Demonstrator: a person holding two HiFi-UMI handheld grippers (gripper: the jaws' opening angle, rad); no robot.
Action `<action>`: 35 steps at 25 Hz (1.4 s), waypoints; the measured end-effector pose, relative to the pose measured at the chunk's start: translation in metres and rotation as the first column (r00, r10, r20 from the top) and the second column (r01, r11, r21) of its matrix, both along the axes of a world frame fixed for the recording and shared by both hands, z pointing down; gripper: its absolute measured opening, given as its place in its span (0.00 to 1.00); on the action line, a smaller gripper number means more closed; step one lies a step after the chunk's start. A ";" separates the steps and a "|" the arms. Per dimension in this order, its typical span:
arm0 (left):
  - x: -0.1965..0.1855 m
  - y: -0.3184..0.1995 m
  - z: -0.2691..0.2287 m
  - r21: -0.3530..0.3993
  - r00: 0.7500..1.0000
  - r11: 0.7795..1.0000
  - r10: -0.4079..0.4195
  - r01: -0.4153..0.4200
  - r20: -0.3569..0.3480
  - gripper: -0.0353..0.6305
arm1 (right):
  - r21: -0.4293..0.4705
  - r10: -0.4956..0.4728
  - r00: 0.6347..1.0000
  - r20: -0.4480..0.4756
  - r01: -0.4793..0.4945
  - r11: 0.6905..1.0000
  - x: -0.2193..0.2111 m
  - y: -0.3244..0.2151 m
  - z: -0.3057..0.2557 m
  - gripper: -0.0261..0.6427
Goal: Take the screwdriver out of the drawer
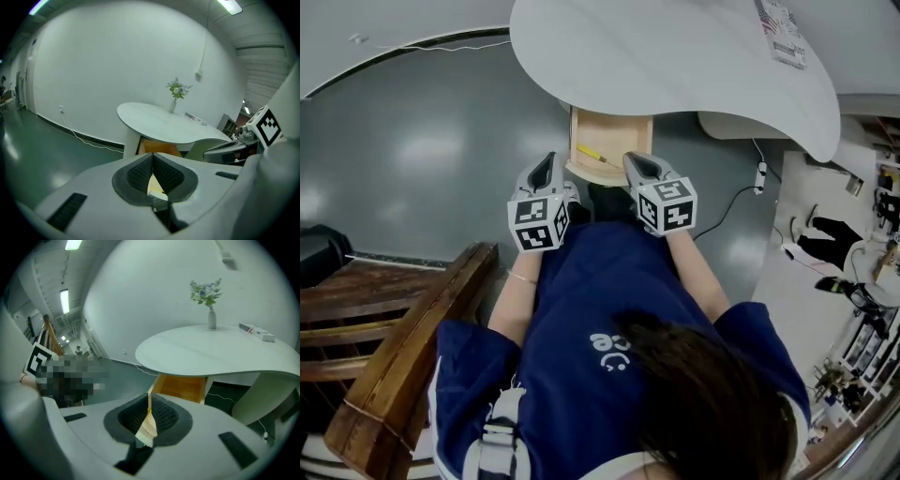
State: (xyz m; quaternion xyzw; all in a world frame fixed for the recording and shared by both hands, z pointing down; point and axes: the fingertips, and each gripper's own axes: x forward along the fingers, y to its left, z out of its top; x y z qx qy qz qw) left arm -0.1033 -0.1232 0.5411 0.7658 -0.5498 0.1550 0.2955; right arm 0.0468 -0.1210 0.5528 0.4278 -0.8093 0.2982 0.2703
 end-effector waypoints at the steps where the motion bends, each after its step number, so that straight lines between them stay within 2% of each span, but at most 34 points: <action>1: -0.002 -0.003 0.000 -0.006 1.000 1.000 -0.019 0.019 0.004 0.06 | -0.018 -0.044 0.999 -0.005 0.044 0.999 -0.004 -0.002 0.003 0.10; 7: -0.003 -0.006 0.001 -0.032 0.996 0.996 -0.088 0.088 0.019 0.06 | -0.118 -0.240 0.970 -0.042 0.234 0.965 -0.019 -0.011 0.027 0.19; 13: 0.005 -0.006 0.002 -0.049 0.993 0.993 -0.109 0.112 0.046 0.06 | -0.194 -0.392 0.917 -0.069 0.373 0.907 -0.031 -0.019 0.061 0.24; 17: 0.001 -0.006 0.001 -0.056 0.989 0.989 -0.133 0.137 0.063 0.06 | -0.220 -0.487 0.869 -0.085 0.461 0.860 -0.045 -0.019 0.080 0.26; 23: -0.004 -0.009 -0.001 -0.055 0.980 0.981 -0.184 0.188 0.075 0.06 | -0.294 -0.591 0.801 -0.101 0.543 0.786 -0.056 -0.017 0.119 0.27; 25: -0.015 -0.006 0.000 -0.059 0.971 0.971 -0.225 0.230 0.081 0.06 | -0.304 -0.634 0.765 -0.111 0.581 0.755 -0.062 -0.014 0.130 0.27; 28: -0.031 -0.005 0.002 -0.069 0.954 0.954 -0.287 0.293 0.093 0.06 | -0.315 -0.661 0.740 -0.121 0.603 0.733 -0.068 -0.019 0.142 0.28; 33: -0.035 0.002 0.009 -0.094 0.940 0.937 -0.328 0.337 0.095 0.06 | -0.352 -0.726 0.676 -0.125 0.654 0.670 -0.079 -0.015 0.163 0.28; 35: -0.036 0.006 0.015 -0.111 0.932 0.926 -0.350 0.360 0.095 0.06 | -0.378 -0.735 0.665 -0.133 0.651 0.658 -0.080 -0.013 0.173 0.28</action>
